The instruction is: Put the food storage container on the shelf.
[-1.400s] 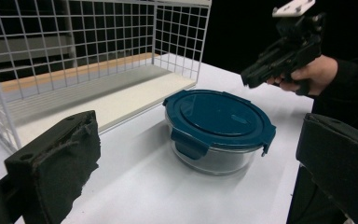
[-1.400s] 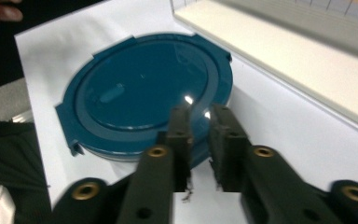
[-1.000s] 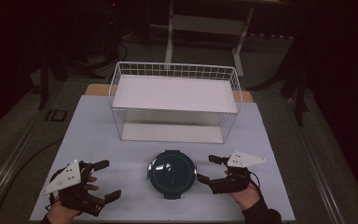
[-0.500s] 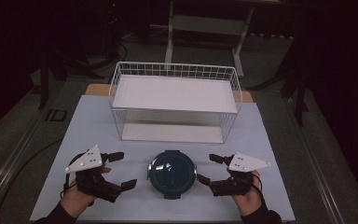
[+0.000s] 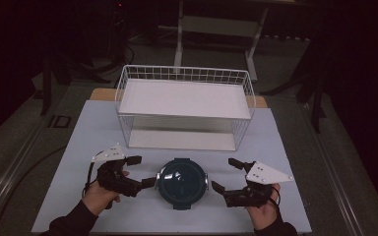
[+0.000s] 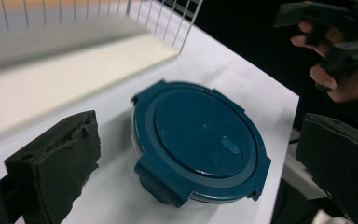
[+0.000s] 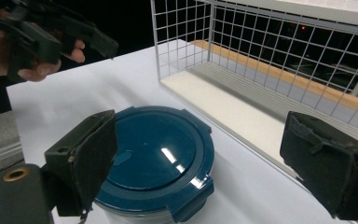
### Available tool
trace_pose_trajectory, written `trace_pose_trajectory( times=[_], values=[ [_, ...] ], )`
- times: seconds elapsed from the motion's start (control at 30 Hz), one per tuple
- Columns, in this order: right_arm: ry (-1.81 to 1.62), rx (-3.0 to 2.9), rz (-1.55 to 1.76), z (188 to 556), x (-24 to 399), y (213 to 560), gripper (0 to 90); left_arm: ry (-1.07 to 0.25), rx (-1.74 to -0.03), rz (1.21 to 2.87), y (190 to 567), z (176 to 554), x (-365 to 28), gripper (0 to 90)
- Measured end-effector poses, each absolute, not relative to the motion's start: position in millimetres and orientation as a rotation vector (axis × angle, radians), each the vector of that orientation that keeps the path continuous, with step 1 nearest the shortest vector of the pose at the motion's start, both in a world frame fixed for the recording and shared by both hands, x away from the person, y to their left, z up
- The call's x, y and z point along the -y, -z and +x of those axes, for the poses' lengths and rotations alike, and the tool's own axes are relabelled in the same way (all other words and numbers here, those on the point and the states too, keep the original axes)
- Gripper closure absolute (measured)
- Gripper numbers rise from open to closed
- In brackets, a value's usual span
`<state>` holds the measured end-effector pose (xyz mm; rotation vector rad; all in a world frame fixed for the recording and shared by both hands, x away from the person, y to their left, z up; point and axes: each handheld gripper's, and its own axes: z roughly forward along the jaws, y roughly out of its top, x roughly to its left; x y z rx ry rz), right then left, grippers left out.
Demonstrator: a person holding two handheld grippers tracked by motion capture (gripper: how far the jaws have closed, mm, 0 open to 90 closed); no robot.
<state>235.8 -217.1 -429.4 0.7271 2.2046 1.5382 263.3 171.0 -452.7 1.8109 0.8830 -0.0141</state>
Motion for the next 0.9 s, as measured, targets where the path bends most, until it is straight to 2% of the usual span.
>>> trace_pose_trajectory(
  times=[0.07, 0.2, 0.33, 0.57, 0.77, 0.9],
  values=[
    [-1.545, -2.21, 0.743, 235.9, 215.5, 431.1, 10.9, 0.083, -0.925, 1.805, 458.0, 270.7, -170.1, 0.0],
    [-1.532, -2.209, 0.77, 235.6, 211.6, 434.9, 9.8, 0.099, -0.949, 1.824, 463.1, 275.0, -166.8, 0.0],
    [-1.535, -2.21, 0.785, 234.8, 207.4, 440.2, 9.8, 0.19, -1.019, 1.884, 474.5, 283.7, -157.1, 0.0],
    [-1.518, -2.233, 0.789, 232.7, 205.4, 445.1, 10.0, 0.405, -1.169, 1.864, 494.0, 295.8, -154.2, 0.0],
    [-1.517, -2.242, 0.799, 232.9, 205.8, 446.8, 10.2, 0.502, -1.242, 1.833, 501.7, 299.6, -153.2, 1.9],
    [-1.517, -2.248, 0.804, 233.0, 205.7, 447.7, 11.8, 0.536, -1.293, 1.816, 505.2, 302.9, -155.8, 15.2]
  ],
)
